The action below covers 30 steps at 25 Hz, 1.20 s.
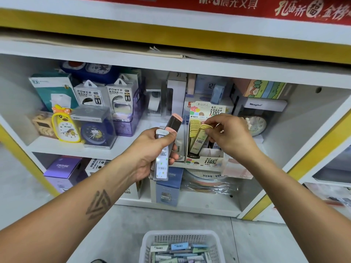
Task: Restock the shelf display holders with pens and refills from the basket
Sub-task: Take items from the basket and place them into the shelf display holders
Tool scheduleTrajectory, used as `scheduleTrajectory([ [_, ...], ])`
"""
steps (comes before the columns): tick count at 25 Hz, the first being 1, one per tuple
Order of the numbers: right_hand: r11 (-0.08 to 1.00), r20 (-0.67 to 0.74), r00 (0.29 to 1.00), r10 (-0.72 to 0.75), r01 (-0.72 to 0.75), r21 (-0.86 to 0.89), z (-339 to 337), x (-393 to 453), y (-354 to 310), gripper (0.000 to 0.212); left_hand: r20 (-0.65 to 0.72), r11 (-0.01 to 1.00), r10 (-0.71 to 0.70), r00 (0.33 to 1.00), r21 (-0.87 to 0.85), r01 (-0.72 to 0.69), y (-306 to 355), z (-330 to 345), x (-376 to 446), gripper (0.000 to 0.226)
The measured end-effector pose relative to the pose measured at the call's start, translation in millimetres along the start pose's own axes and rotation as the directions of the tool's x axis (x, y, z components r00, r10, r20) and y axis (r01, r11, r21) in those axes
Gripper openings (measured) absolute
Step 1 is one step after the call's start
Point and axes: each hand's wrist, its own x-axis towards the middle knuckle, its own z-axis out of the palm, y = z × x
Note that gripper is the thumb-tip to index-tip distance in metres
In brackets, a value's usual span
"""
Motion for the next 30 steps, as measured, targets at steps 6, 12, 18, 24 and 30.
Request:
scheduleTrajectory([
  [6,0.942,0.105,0.955,-0.278,0.292,-0.167,15,-8,4,0.003,0.078,1.0,-0.014,0.997,0.025,0.012,-1,1,-3,0.021],
  [12,0.746,0.223,0.951,0.216,-0.308,0.59,8,-7,-6,0.019,0.24,0.996,-0.081,0.967,0.068,0.066,-3,11,-7,0.031],
  [18,0.582,0.174,0.926,0.334,-0.348,0.735,-10,-7,4,0.016,0.325,0.983,-0.179,0.929,0.094,0.156,-7,24,-7,0.044],
  [24,0.812,-0.016,0.957,0.288,-0.235,0.535,-39,-4,22,0.008,0.181,0.966,-0.258,0.949,0.074,0.249,-11,25,-1,0.023],
  [30,0.832,0.06,0.979,0.192,-0.195,0.52,-22,-4,20,0.012,0.125,0.97,-0.237,0.964,-0.033,0.243,-5,19,0,0.022],
])
